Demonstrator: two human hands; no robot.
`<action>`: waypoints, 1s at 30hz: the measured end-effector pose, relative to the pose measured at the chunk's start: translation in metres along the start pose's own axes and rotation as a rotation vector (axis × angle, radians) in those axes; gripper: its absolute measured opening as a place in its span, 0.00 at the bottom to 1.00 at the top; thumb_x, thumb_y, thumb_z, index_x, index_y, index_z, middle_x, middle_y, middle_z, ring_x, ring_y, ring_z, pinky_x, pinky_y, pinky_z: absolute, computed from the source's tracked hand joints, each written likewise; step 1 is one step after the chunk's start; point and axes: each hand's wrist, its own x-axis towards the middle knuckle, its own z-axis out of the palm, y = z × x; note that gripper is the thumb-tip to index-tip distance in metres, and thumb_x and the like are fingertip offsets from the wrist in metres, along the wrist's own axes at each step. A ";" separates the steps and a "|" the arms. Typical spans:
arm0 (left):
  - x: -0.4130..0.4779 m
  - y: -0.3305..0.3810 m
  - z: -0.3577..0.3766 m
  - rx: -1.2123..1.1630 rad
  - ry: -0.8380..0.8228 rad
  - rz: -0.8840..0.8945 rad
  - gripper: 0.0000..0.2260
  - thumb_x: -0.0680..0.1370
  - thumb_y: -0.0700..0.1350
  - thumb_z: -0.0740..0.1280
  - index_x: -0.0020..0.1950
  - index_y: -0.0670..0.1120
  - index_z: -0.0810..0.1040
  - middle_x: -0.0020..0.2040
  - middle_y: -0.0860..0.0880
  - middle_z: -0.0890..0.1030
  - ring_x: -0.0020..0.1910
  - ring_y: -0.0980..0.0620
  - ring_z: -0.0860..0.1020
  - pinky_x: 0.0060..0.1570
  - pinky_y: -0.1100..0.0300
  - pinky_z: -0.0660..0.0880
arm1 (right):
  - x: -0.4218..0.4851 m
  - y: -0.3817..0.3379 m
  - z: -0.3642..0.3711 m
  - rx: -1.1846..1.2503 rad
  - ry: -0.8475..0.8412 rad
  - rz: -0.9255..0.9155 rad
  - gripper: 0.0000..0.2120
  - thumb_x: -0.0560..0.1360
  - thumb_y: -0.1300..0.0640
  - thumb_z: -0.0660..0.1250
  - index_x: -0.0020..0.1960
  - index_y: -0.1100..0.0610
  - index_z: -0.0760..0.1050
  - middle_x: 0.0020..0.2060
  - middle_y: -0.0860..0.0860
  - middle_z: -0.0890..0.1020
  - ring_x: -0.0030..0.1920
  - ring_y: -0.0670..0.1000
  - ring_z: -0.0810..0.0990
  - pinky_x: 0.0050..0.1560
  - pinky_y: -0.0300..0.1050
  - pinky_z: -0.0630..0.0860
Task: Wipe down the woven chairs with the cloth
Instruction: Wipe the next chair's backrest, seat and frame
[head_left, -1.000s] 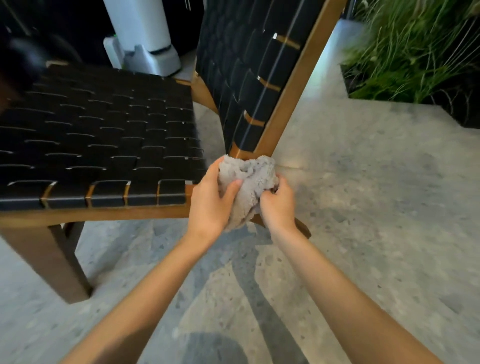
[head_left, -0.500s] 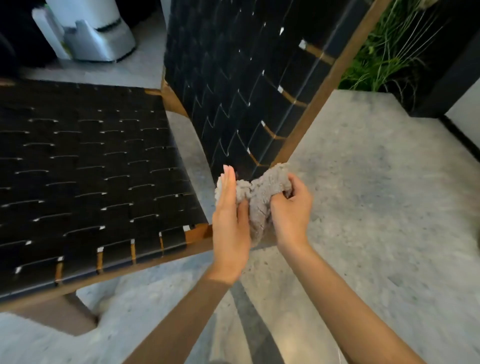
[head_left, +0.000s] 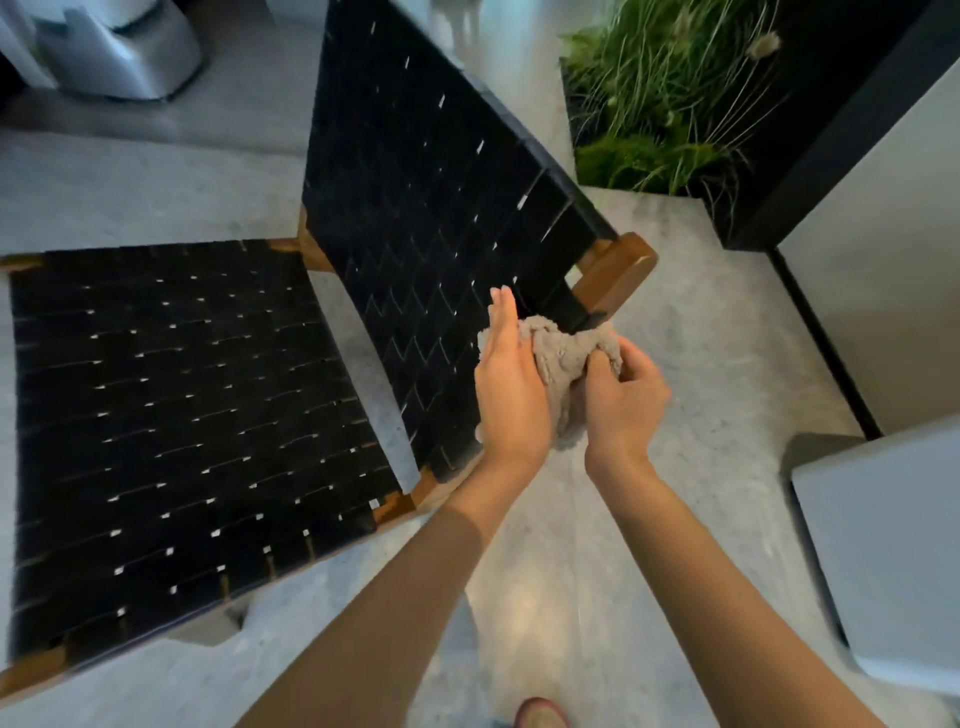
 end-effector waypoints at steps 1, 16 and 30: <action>0.003 0.022 0.004 -0.028 -0.012 -0.012 0.21 0.83 0.37 0.52 0.76 0.44 0.55 0.75 0.43 0.62 0.73 0.52 0.60 0.69 0.72 0.56 | 0.006 -0.018 -0.004 0.032 0.005 0.009 0.09 0.76 0.65 0.65 0.52 0.57 0.81 0.40 0.47 0.82 0.38 0.38 0.78 0.39 0.31 0.76; 0.010 0.164 -0.023 0.224 -0.087 -0.181 0.11 0.83 0.48 0.53 0.59 0.46 0.70 0.48 0.56 0.74 0.46 0.62 0.73 0.44 0.78 0.68 | 0.068 -0.206 -0.074 -0.151 -0.592 -0.122 0.15 0.76 0.69 0.63 0.59 0.55 0.73 0.41 0.48 0.78 0.33 0.36 0.76 0.31 0.31 0.72; 0.055 0.193 -0.070 0.333 0.109 -0.051 0.12 0.81 0.45 0.60 0.61 0.41 0.72 0.47 0.55 0.75 0.42 0.63 0.74 0.40 0.77 0.69 | 0.112 -0.230 -0.030 -0.380 -0.784 -0.417 0.15 0.75 0.63 0.68 0.60 0.52 0.77 0.52 0.42 0.78 0.51 0.33 0.75 0.51 0.25 0.70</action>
